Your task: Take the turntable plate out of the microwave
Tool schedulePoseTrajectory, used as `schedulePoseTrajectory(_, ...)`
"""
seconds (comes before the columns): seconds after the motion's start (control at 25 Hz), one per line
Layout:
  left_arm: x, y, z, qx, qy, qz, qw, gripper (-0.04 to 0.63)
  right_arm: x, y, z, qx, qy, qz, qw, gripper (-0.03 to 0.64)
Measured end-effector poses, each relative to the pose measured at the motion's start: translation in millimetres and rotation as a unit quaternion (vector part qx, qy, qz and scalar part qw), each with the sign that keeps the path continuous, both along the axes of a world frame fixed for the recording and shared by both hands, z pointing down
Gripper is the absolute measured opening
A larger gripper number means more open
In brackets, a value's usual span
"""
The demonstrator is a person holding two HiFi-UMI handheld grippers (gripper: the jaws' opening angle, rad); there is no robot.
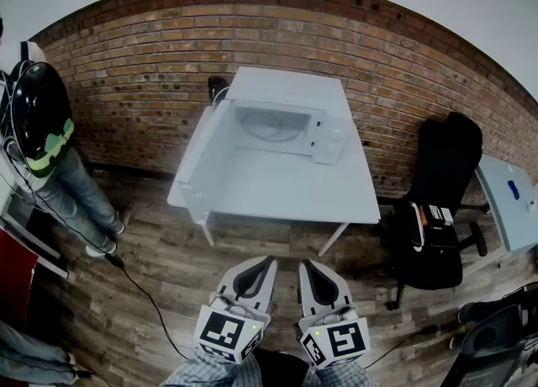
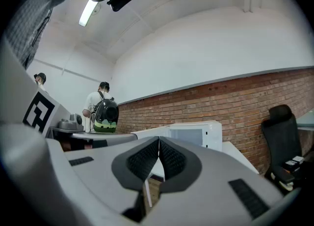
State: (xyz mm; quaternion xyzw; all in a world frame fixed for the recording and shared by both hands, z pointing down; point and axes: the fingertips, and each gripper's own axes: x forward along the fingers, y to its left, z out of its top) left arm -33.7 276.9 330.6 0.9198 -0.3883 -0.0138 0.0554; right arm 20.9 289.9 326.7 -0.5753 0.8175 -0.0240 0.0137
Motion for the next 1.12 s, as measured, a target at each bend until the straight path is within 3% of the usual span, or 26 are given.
schedulePoseTrajectory(0.6, -3, -9, 1, -0.001, 0.000, 0.002, 1.0000, 0.009, 1, -10, 3, -0.009, -0.013, 0.005, 1.000, 0.018)
schedulePoseTrajectory(1.12, -39, -36, -7, 0.012, 0.004, 0.005, 0.9999, 0.009, -26, -33, -5, 0.001, -0.011, 0.018, 1.000, 0.018)
